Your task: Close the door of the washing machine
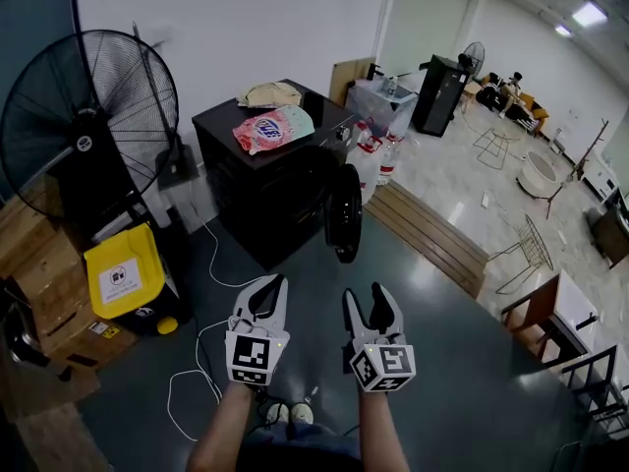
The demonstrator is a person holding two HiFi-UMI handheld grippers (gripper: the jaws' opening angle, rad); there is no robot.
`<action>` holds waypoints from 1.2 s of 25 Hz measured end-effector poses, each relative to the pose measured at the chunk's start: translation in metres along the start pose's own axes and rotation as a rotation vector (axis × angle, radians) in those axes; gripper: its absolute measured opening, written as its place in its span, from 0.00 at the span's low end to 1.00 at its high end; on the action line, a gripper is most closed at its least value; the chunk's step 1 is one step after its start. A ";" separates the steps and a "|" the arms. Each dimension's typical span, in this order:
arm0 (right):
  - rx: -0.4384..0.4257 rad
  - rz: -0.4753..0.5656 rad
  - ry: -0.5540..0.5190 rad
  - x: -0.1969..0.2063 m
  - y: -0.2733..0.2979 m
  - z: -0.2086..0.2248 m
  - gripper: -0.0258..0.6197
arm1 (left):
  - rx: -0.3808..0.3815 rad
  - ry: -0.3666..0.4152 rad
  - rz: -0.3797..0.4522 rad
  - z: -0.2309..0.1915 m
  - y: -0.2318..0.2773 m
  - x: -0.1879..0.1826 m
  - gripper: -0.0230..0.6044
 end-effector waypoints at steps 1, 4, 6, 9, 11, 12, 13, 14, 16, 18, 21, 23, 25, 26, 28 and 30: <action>0.001 -0.002 0.000 0.001 0.001 -0.001 0.41 | 0.000 -0.001 -0.001 -0.002 0.000 0.001 0.05; 0.003 -0.006 0.000 0.003 0.007 -0.003 0.41 | 0.002 -0.001 0.000 -0.009 0.001 0.001 0.05; 0.007 -0.007 0.000 0.003 0.011 -0.004 0.41 | 0.004 -0.002 0.003 -0.014 0.003 0.001 0.05; 0.019 -0.005 -0.005 0.009 0.013 -0.005 0.41 | 0.009 0.000 0.010 -0.021 0.003 0.004 0.05; 0.034 -0.002 -0.003 0.013 0.015 -0.002 0.41 | 0.012 0.000 0.012 -0.027 0.005 0.008 0.05; 0.043 -0.003 0.000 0.015 0.017 0.000 0.41 | 0.014 -0.002 0.009 -0.030 0.007 0.011 0.05; 0.051 -0.007 0.003 0.018 0.019 0.003 0.41 | 0.016 -0.005 0.005 -0.033 0.009 0.014 0.05; 0.059 -0.013 0.005 0.021 0.023 0.007 0.41 | 0.017 -0.008 0.001 -0.035 0.013 0.017 0.05; 0.067 -0.024 0.015 0.026 0.034 0.017 0.41 | 0.017 -0.016 -0.008 -0.041 0.024 0.023 0.05; 0.068 -0.037 0.025 0.033 0.048 0.027 0.41 | 0.017 -0.022 -0.017 -0.049 0.041 0.029 0.05; 0.073 -0.048 0.026 0.043 0.077 0.047 0.41 | 0.025 -0.022 -0.025 -0.059 0.073 0.041 0.05; 0.072 -0.046 0.019 0.049 0.103 0.066 0.41 | 0.026 -0.016 -0.023 -0.068 0.103 0.048 0.05; 0.064 -0.046 0.008 0.054 0.135 0.089 0.41 | 0.020 -0.008 -0.021 -0.079 0.136 0.055 0.05; 0.061 -0.047 0.003 0.056 0.152 0.100 0.41 | 0.014 -0.005 -0.022 -0.084 0.153 0.058 0.05; 0.057 -0.049 -0.007 0.059 0.184 0.124 0.41 | -0.001 -0.007 -0.033 -0.095 0.187 0.066 0.05; 0.044 -0.056 -0.012 0.063 0.217 0.146 0.41 | -0.014 -0.005 -0.055 -0.103 0.221 0.073 0.05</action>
Point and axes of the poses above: the fingertips, and each gripper's own axes: y forward along the fingers, z to its right, x out of its underside, the point moved 6 cm from there along -y, backward along the fingers, and after that the axes turned 4 degrees about z, right-handed, at the moved point
